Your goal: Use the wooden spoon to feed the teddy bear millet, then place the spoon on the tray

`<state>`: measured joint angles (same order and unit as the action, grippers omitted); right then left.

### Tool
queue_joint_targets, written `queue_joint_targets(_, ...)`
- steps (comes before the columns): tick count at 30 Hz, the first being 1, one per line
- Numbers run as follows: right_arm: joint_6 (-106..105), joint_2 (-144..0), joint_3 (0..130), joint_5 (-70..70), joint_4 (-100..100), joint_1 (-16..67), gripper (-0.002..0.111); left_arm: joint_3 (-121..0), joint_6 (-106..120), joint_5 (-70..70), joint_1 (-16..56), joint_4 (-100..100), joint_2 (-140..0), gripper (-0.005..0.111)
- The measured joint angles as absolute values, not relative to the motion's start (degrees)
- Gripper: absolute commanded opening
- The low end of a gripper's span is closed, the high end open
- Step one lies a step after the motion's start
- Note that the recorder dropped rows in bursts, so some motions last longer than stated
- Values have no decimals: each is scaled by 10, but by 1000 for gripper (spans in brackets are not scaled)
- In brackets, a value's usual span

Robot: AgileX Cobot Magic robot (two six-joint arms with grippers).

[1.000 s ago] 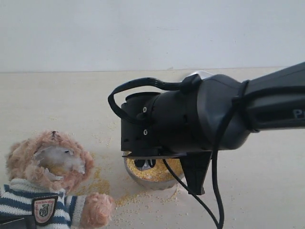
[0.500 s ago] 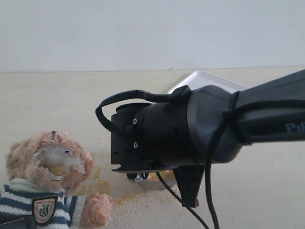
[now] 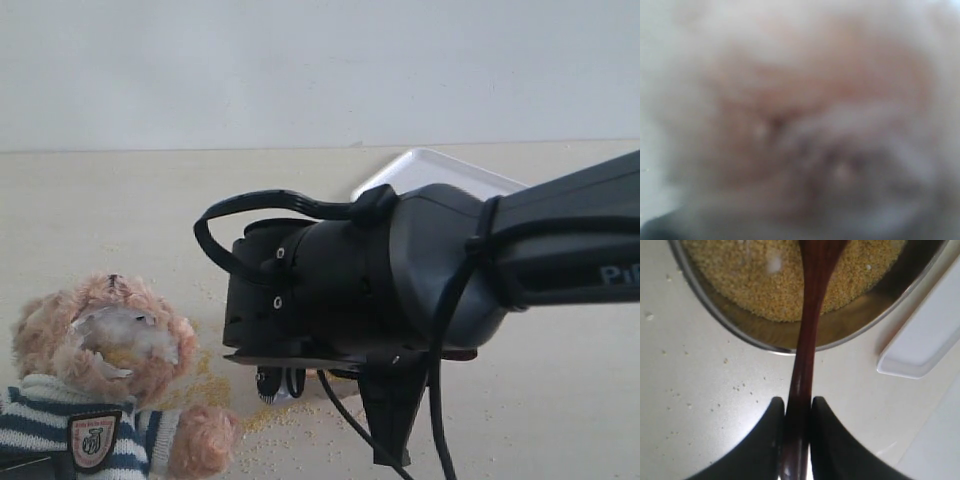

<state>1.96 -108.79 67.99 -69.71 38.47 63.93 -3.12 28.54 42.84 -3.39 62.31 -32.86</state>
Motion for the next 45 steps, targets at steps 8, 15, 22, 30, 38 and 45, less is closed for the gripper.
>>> queue_joint_targets(8,17,-1088,713,-701,346,639,3,-31,285,428,-34,623,-329,5)
queue_joint_targets(15,6,-1088,738,-701,302,639,3,-31,285,428,-34,623,-329,5)
queue_joint_targets(22,5,-1088,747,-701,268,634,3,-31,285,428,-34,623,-329,5)
queue_joint_targets(30,5,-1088,747,-701,259,612,3,-31,285,428,-34,623,-329,5)
queue_joint_targets(38,0,-1088,747,-699,237,593,3,-31,285,428,-34,623,-329,5)
queue_joint_targets(45,-4,-1082,747,-697,213,580,3,-31,285,428,-34,623,-329,5)
